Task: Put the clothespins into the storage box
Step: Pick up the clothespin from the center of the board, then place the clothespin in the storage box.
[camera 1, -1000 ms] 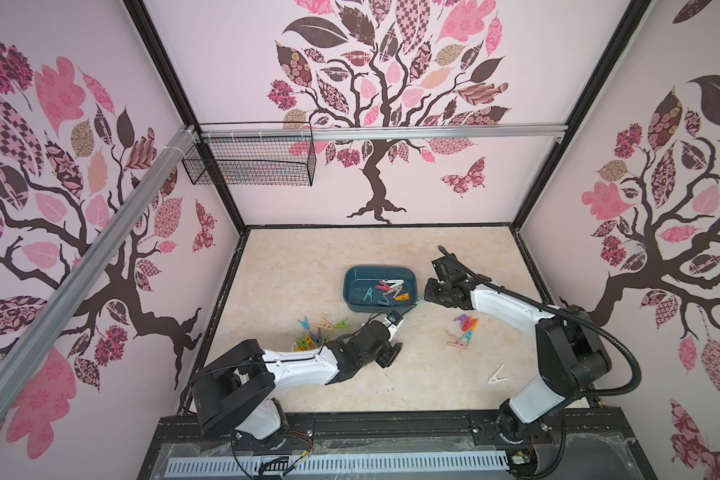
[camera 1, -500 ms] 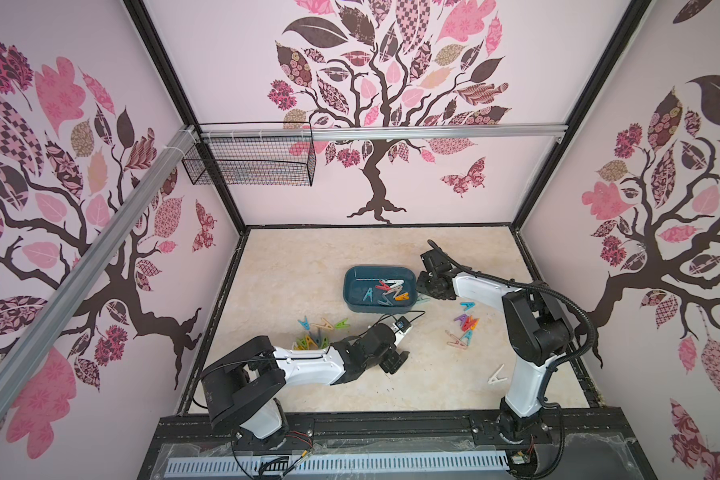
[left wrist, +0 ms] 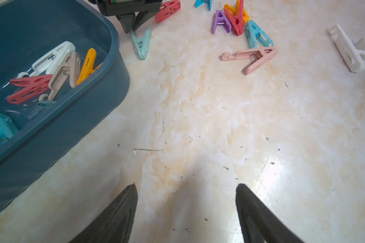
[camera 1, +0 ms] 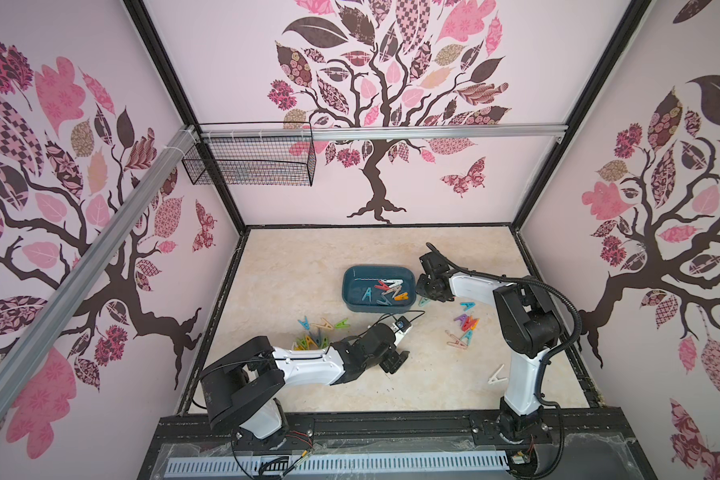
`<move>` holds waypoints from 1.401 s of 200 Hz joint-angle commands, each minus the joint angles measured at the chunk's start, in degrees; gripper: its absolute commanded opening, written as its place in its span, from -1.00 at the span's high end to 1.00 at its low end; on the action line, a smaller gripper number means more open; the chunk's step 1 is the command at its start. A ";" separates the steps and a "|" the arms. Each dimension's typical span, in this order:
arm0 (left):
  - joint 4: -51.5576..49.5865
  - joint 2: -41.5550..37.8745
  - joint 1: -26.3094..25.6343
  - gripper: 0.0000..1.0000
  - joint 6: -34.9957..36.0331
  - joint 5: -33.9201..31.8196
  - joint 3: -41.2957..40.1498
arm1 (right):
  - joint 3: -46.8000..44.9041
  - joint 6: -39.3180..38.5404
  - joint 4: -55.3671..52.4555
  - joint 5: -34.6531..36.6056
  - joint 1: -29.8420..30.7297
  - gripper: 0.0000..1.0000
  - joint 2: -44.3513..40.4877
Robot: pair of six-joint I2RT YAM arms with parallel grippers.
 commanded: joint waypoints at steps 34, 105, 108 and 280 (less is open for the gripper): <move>-0.10 -7.84 4.39 -0.55 -4.27 -2.01 1.04 | -3.02 -4.07 -4.33 0.86 -0.31 0.86 -9.14; -8.23 -16.98 27.36 -0.55 -19.56 0.73 -2.46 | 1.87 -7.57 -6.35 -4.44 5.66 0.84 -17.82; -8.19 -17.30 28.51 -0.55 -20.19 1.10 -2.69 | 2.26 -7.57 -6.09 -4.77 5.91 0.84 -17.43; -13.82 -16.77 28.09 -0.53 -15.38 -1.46 2.73 | 9.71 -7.39 -2.77 -12.26 6.09 0.33 -9.33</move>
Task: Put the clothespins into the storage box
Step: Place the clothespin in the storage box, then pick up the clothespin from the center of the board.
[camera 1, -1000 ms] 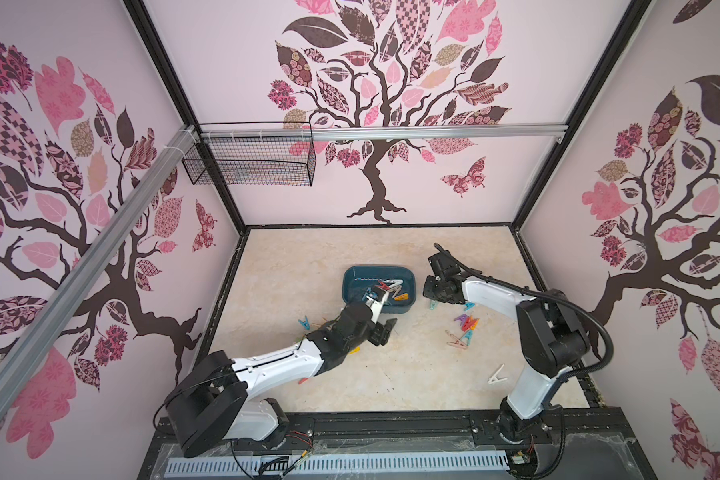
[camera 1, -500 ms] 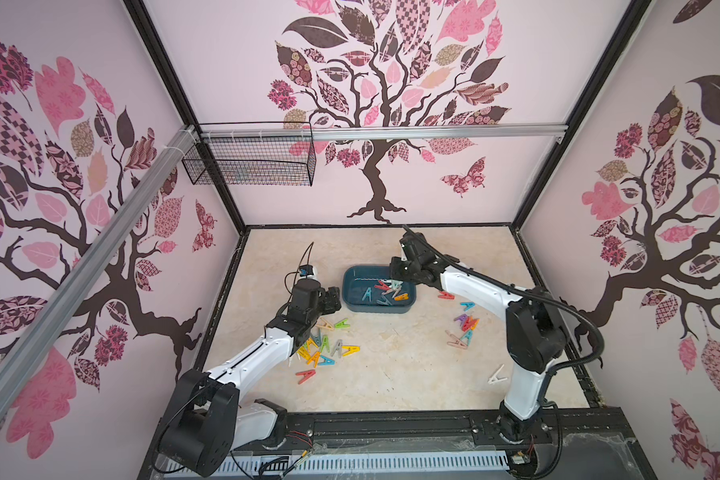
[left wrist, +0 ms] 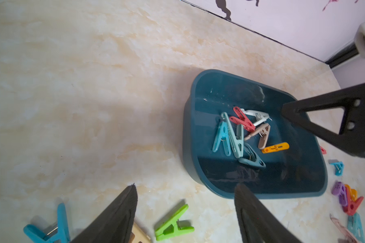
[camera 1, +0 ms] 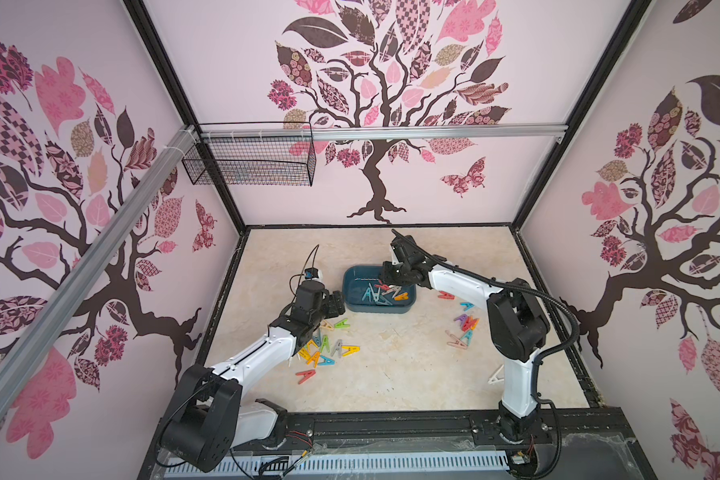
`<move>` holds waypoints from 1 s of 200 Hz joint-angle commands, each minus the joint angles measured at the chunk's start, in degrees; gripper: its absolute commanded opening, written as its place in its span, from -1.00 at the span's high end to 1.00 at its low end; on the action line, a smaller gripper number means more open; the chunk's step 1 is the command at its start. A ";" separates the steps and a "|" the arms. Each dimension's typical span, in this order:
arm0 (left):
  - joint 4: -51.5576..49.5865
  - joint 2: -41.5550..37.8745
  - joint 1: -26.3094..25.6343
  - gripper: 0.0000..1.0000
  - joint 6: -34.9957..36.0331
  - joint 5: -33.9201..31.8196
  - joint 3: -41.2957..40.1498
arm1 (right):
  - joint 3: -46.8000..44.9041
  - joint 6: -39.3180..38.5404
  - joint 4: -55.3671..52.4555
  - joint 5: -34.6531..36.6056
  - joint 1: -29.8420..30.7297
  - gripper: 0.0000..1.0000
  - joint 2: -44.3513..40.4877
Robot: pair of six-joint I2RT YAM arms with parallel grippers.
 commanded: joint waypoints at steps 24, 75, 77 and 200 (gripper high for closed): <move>-3.34 -0.27 -13.02 -0.53 11.67 -4.61 6.52 | -11.09 -0.46 -2.77 3.94 -7.56 0.29 -14.56; -0.68 5.30 -25.69 -0.53 18.49 -3.04 10.04 | -24.73 -1.71 -8.80 14.67 -11.42 0.09 -25.18; -0.47 5.62 -25.99 -0.53 18.52 -2.79 10.10 | -25.63 -1.67 -8.95 14.86 -11.75 0.09 -25.83; 3.88 12.63 -33.13 -0.52 16.43 4.56 8.50 | -43.34 -1.40 -11.64 10.14 -10.24 0.03 -31.85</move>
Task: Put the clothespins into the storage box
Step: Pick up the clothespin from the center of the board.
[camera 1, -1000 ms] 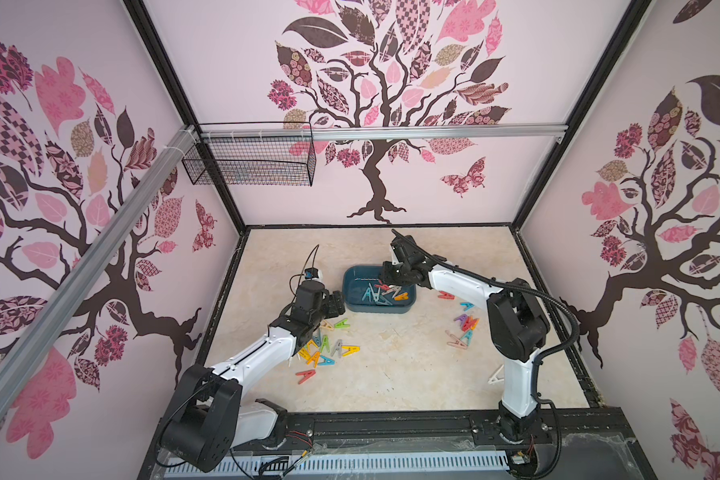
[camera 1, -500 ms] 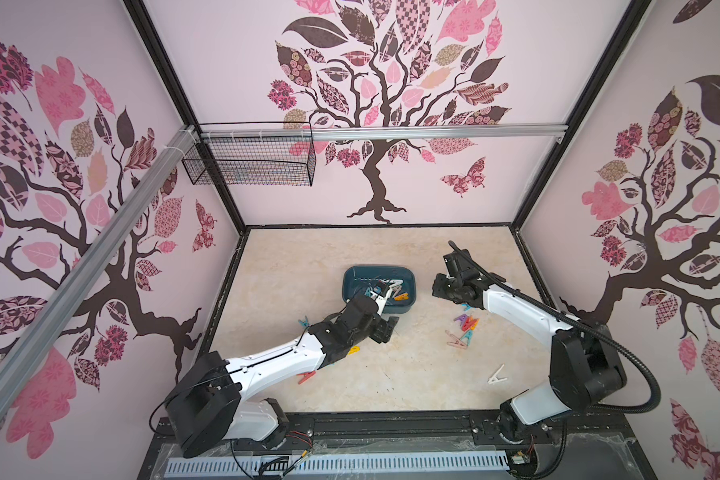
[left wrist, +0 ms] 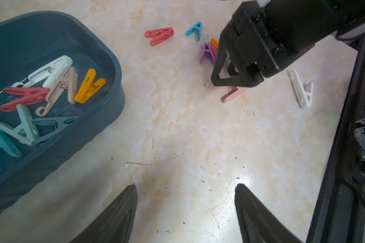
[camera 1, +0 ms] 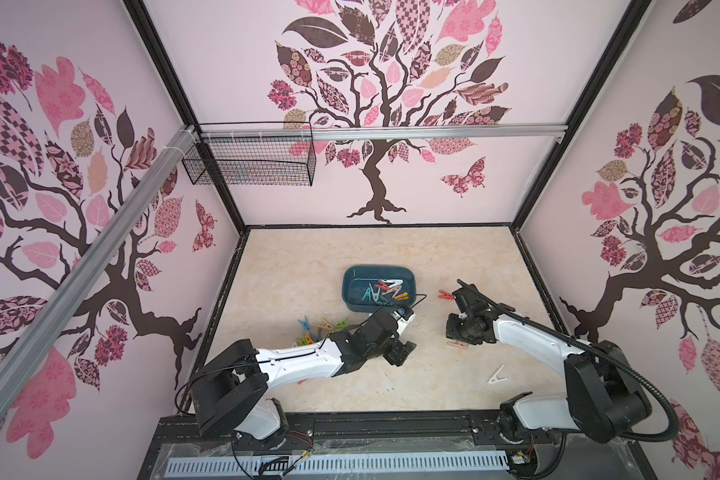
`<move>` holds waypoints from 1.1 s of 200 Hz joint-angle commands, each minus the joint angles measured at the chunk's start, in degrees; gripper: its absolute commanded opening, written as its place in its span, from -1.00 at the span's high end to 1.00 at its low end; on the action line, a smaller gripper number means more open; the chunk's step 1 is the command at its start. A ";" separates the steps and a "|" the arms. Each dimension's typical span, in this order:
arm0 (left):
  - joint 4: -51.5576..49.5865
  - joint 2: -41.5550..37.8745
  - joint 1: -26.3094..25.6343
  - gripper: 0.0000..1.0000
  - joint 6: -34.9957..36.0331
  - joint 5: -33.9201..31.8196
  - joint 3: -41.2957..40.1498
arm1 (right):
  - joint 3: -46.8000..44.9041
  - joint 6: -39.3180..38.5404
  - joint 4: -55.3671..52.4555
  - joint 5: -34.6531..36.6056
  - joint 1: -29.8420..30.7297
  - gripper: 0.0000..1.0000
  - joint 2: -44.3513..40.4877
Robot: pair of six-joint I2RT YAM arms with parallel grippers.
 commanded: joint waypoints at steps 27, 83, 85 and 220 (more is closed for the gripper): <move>2.11 -0.07 -0.10 -0.52 -0.57 1.38 -0.05 | 1.34 -3.79 -0.92 4.49 2.02 0.02 3.89; 2.16 -0.20 -0.15 -0.52 -0.77 1.59 -0.18 | 2.41 -3.97 -0.13 5.90 5.26 0.40 7.47; 2.20 -0.22 -0.15 -0.52 -0.81 1.55 -0.21 | 2.48 -3.94 -0.13 5.83 5.33 0.43 7.44; 1.05 -13.70 17.26 -0.54 -11.28 -2.53 -8.56 | 20.93 1.79 1.31 0.13 10.62 0.87 7.16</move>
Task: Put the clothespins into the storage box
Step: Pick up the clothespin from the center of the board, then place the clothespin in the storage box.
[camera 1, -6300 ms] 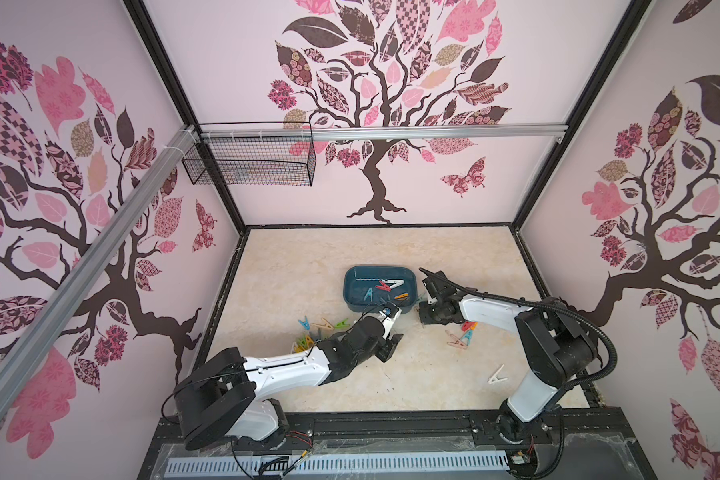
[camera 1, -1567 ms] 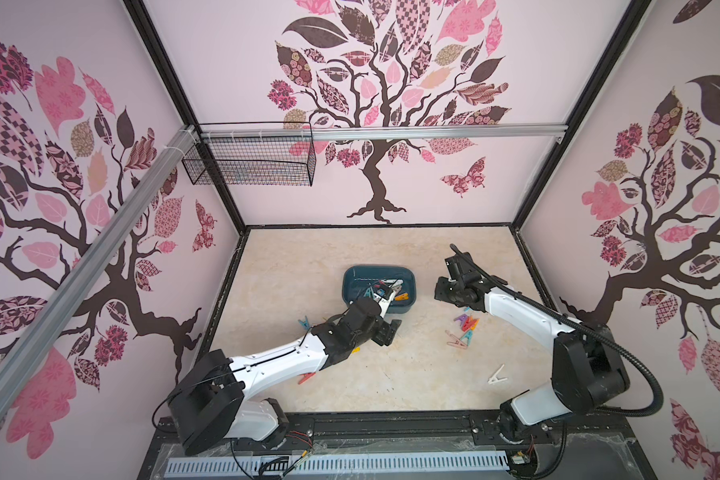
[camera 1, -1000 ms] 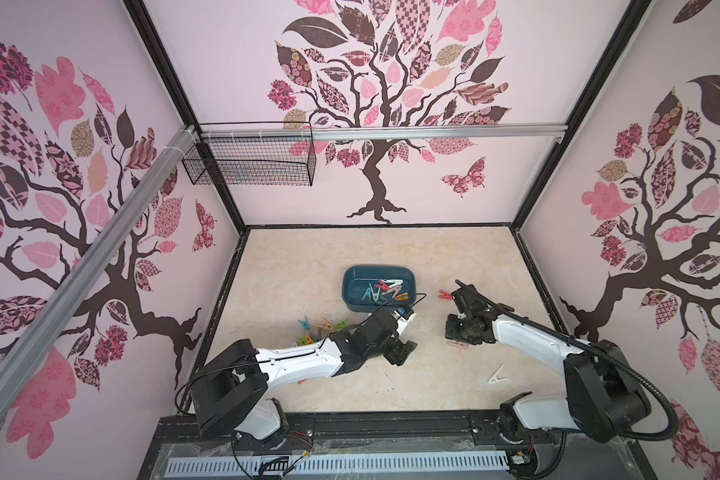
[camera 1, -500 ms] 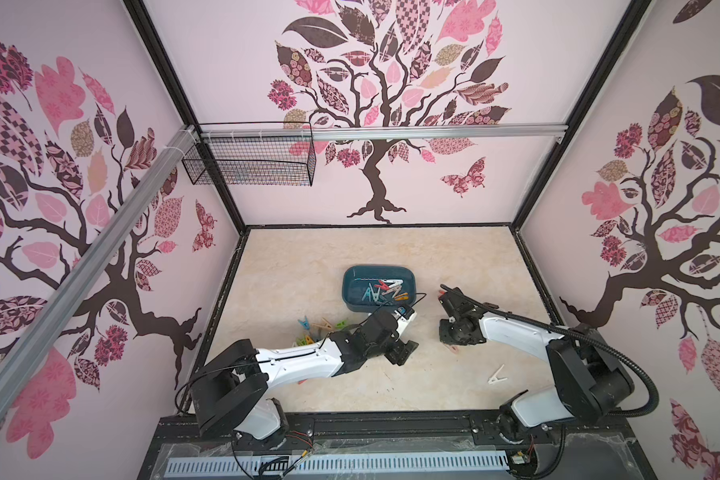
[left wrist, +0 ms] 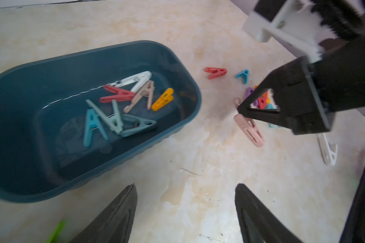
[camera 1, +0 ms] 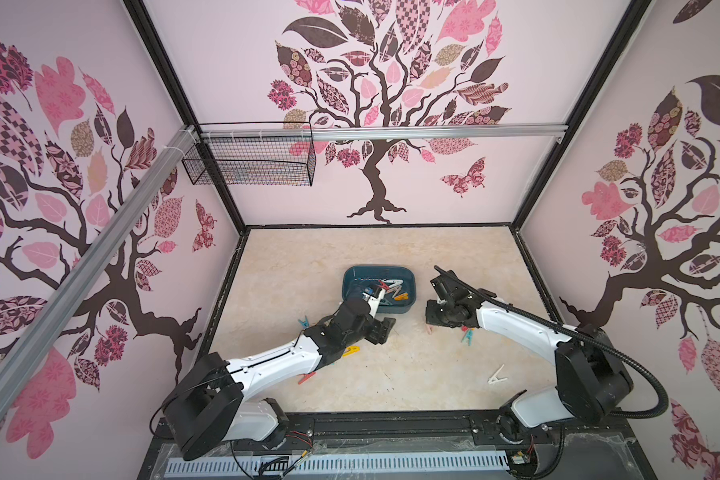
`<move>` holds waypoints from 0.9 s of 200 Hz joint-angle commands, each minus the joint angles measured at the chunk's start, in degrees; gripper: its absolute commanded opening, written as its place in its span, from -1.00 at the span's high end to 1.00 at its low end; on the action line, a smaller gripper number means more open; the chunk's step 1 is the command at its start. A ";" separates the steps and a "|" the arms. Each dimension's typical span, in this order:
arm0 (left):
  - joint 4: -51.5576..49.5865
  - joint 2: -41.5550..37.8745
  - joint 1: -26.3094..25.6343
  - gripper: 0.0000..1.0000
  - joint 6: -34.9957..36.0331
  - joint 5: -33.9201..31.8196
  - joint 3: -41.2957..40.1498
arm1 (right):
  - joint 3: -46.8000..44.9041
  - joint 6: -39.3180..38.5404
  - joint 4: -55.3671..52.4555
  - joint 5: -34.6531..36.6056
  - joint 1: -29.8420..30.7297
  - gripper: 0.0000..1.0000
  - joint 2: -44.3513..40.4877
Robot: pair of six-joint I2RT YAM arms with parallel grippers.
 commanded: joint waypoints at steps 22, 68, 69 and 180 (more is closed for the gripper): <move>-0.85 -5.55 9.23 -0.54 -7.51 -0.56 -4.74 | 11.33 0.78 2.45 0.72 1.33 0.87 6.02; -0.62 -6.67 11.26 -0.53 -10.53 1.13 -6.72 | 22.52 -3.29 3.31 5.26 1.31 0.84 18.12; -0.60 -6.67 11.26 -0.53 -10.57 1.20 -6.75 | 22.77 -3.38 3.24 5.35 1.30 0.84 18.35; -1.07 -5.49 3.94 -0.52 0.22 1.35 -2.97 | 10.45 -5.36 -0.49 10.79 -2.73 0.22 5.28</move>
